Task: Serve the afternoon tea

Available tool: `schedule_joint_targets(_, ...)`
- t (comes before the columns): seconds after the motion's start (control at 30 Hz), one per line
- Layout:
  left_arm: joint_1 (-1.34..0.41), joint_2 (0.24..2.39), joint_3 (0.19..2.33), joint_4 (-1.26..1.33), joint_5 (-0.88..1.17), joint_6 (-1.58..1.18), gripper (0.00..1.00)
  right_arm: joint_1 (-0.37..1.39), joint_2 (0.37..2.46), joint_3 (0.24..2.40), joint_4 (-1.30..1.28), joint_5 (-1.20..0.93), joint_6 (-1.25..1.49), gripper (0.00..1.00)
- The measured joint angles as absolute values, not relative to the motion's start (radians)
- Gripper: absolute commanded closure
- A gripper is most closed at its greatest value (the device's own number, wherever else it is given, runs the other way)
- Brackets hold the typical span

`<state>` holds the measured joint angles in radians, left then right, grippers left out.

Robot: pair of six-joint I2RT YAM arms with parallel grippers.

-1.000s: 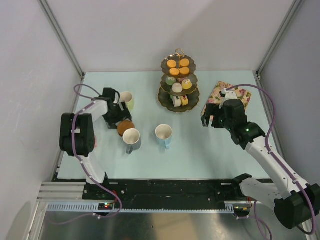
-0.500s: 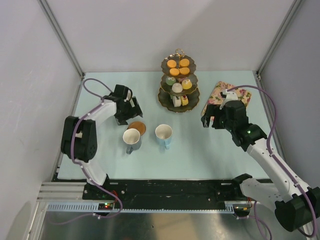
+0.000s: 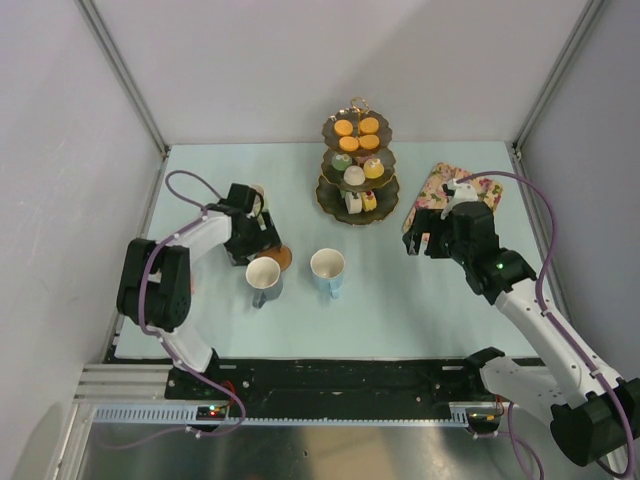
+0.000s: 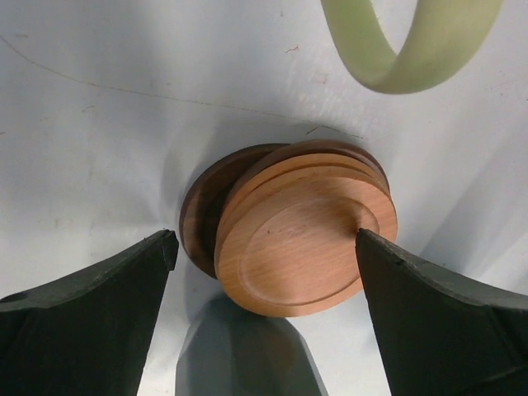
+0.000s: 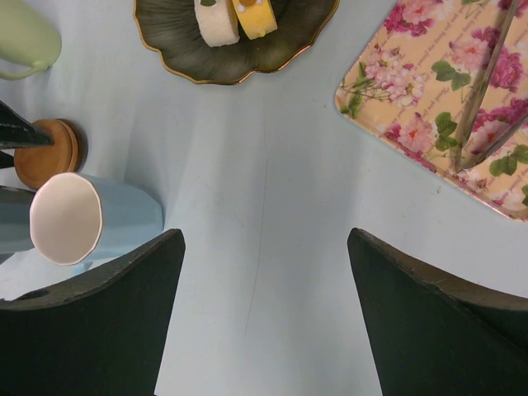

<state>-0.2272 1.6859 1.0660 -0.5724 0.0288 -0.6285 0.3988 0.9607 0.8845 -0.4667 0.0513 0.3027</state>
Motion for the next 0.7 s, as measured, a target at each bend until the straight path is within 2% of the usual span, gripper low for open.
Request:
schedule_joint_targets(0.3, -0.295, 1.802, 1.191, -0.570, 0.080, -0.628, 0.23, 0.399, 0.961, 0.884, -0.467, 0.052, 0.306, 0.14)
schedule_joint_targets(0.5, -0.369, 1.887, 1.323, -0.561, 0.128, -0.631, 0.24, 0.399, 0.961, 0.884, -0.478, 0.053, 0.306, 0.14)
schedule_joint_targets(0.7, -0.408, 1.934, 1.404, -0.552, 0.155, -0.641, 0.19, 0.399, 0.961, 0.884, -0.496, 0.056, 0.310, 0.14)
